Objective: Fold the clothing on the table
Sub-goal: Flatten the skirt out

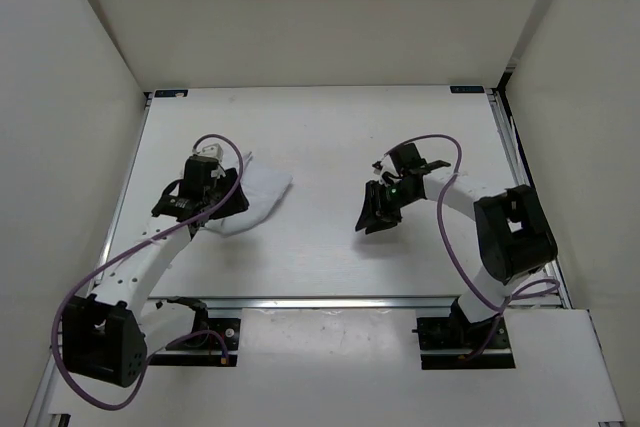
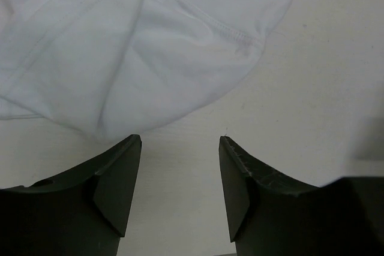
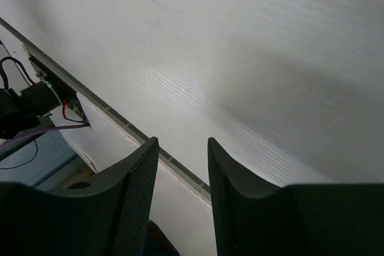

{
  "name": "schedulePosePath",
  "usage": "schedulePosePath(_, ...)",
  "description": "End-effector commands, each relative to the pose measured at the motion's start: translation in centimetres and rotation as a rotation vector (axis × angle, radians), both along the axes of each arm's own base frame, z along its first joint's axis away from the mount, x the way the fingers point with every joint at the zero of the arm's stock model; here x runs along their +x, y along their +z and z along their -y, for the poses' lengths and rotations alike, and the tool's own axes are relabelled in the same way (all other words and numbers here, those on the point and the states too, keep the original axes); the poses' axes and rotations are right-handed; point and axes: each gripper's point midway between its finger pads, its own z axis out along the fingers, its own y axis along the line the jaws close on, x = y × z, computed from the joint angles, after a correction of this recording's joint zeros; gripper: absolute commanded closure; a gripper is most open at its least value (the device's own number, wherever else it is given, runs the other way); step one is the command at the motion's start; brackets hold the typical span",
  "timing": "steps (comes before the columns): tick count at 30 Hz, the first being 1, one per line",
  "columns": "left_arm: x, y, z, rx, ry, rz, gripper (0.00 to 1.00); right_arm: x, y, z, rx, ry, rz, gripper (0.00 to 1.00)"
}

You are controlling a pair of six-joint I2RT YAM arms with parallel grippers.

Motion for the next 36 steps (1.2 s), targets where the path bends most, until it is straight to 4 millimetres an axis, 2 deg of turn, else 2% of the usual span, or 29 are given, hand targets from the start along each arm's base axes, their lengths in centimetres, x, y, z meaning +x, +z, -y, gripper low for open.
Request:
schedulePosePath(1,-0.4,-0.9,1.0,-0.042,-0.075,-0.014,0.36,0.9,0.7,-1.2,0.031,0.018,0.022,0.56)
schedulePosePath(5,1.1,-1.8,1.7,-0.053,-0.101,-0.056,0.34,2.2,1.1,-1.7,0.057,0.012,0.027,0.56)
schedulePosePath(7,1.6,-2.0,1.4,-0.026,-0.105,-0.071,0.34,3.5,1.6,-2.3,0.09,0.002,0.038,0.56)
schedulePosePath(9,2.6,-1.3,0.7,-0.003,-0.089,-0.055,0.32,5.6,3.0,-3.8,0.147,-0.019,0.049,0.57)
schedulePosePath(11,2.8,-0.9,0.1,0.005,-0.067,-0.052,0.32,7.7,2.7,-4.8,0.16,-0.046,0.051,0.57)
schedulePosePath(12,2.9,-0.9,0.0,0.012,-0.059,-0.053,0.32,8.6,3.3,-6.0,0.179,-0.044,0.065,0.56)
schedulePosePath(13,2.4,-1.5,-0.1,0.019,-0.055,-0.078,0.31,8.8,2.6,-6.8,0.176,-0.038,0.053,0.56)
schedulePosePath(14,2.3,-1.1,0.3,0.019,-0.065,-0.071,0.32,10.1,3.3,-8.7,0.184,-0.035,0.07,0.55)
schedulePosePath(15,1.7,-1.5,0.9,0.008,-0.081,-0.092,0.31,9.9,2.0,-9.8,0.174,-0.017,0.045,0.56)
schedulePosePath(16,1.2,-1.3,1.6,-0.013,-0.1,-0.09,0.31,10.6,1.7,-11.1,0.175,-0.007,0.042,0.55)
schedulePosePath(17,0.9,-1.2,1.9,-0.019,-0.104,-0.089,0.32,11.8,2.6,-12.3,0.185,-0.007,0.07,0.54)
schedulePosePath(19,0.0,-1.2,2.6,-0.017,-0.127,-0.102,0.31,13.2,2.0,-15.4,0.198,0.017,0.075,0.55)
schedulePosePath(20,-0.3,-1.0,2.9,-0.013,-0.144,-0.093,0.31,13.6,0.5,-15.7,0.193,0.012,0.043,0.55)
schedulePosePath(21,-0.7,-1.2,2.6,0.001,-0.14,-0.107,0.31,14.3,1.8,-17.0,0.224,0.007,0.059,0.55)
schedulePosePath(22,-0.9,-1.3,2.3,0.007,-0.131,-0.112,0.31,14.2,0.5,-17.5,0.217,0.011,0.034,0.54)
schedulePosePath(24,-1.2,-1.2,2.0,0.022,-0.134,-0.11,0.31,15.8,1.4,-19.1,0.265,-0.007,0.042,0.55)
schedulePosePath(26,-1.4,-1.2,1.1,0.048,-0.111,-0.108,0.31,15.8,0.6,-20.2,0.266,-0.01,0.014,0.55)
schedulePosePath(27,-1.6,-1.2,0.9,0.051,-0.11,-0.118,0.31,16.0,0.9,-20.6,0.274,-0.006,0.015,0.55)
schedulePosePath(28,-1.6,-1.4,0.7,0.055,-0.108,-0.121,0.31,15.8,0.1,-20.9,0.263,-0.002,0.0,0.55)
schedulePosePath(30,-1.6,-1.1,0.6,0.051,-0.11,-0.114,0.3,15.8,-0.2,-21.4,0.264,-0.001,-0.014,0.55)
schedulePosePath(31,-1.5,-1.0,0.2,0.058,-0.1,-0.108,0.3,15.0,-0.8,-21.9,0.258,0.013,-0.032,0.54)
schedulePosePath(34,-1.7,-1.3,0.1,0.057,-0.094,-0.116,0.31,14.3,-2.0,-21.9,0.244,0.012,-0.076,0.72)
schedulePosePath(35,-1.7,-1.2,0.1,0.055,-0.092,-0.112,0.31,14.1,-2.8,-21.5,0.228,0.008,-0.098,0.9)
schedulePosePath(36,-1.7,-1.2,-0.1,0.055,-0.086,-0.112,0.3,14.2,-2.3,-21.2,0.215,0.02,-0.075,0.99)
